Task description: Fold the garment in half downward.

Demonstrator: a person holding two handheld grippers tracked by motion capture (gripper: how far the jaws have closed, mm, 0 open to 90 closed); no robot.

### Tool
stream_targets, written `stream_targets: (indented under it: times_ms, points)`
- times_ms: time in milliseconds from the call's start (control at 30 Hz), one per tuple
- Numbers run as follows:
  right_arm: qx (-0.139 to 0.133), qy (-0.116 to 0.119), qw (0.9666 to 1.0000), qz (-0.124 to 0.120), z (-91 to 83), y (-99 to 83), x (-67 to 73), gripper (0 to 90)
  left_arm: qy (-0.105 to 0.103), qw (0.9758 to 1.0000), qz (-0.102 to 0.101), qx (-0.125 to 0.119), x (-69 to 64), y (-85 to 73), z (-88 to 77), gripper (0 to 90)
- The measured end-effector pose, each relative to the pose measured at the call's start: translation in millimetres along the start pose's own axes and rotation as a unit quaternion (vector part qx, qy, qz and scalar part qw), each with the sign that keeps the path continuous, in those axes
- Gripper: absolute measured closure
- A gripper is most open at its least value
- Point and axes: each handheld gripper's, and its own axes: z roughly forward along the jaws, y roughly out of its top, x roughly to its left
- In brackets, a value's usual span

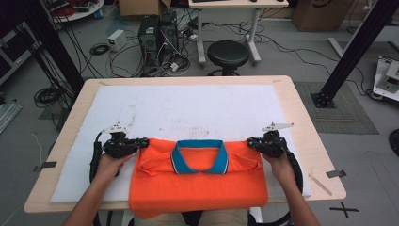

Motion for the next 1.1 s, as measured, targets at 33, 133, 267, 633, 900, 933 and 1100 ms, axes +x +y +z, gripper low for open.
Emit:
stream_targets:
  times_ms: [33, 133, 267, 633, 900, 933, 1100]
  points:
    - [-0.003, -0.002, 1.0, 0.001, -0.9, 3.6, -1.3, 81.7, 0.001, 1.0, 0.001, 0.0, 0.1, 3.3, 0.7, 80.8]
    - [-0.01, -0.013, 0.9999, 0.002, -1.1, 13.8, -5.7, 81.7, 0.004, 0.9999, -0.001, -0.011, 2.0, 14.8, 2.9, 80.9]
    - [-0.015, -0.03, 0.9994, 0.007, 3.2, 27.2, -13.6, 81.7, 0.007, 0.9997, -0.014, -0.018, 9.6, 30.1, 9.8, 80.8]
    - [-0.027, -0.059, 0.9977, 0.019, 20.3, 64.7, -33.6, 81.6, 0.022, 0.9988, -0.03, -0.031, 30.9, 62.0, 28.5, 80.8]
    - [-0.033, -0.09, 0.9951, 0.026, 36.3, 86.1, -44.5, 81.4, 0.038, 0.9972, -0.019, -0.061, 44.0, 81.8, 44.9, 80.7]
    - [-0.038, -0.092, 0.9946, 0.028, 38.6, 87.4, -45.6, 81.5, 0.037, 0.9971, -0.022, -0.062, 46.2, 80.9, 46.4, 80.7]
    - [-0.037, -0.093, 0.9945, 0.031, 50.4, 90.1, -48.9, 81.3, 0.042, 0.9972, -0.027, -0.056, 53.8, 75.2, 53.1, 80.7]
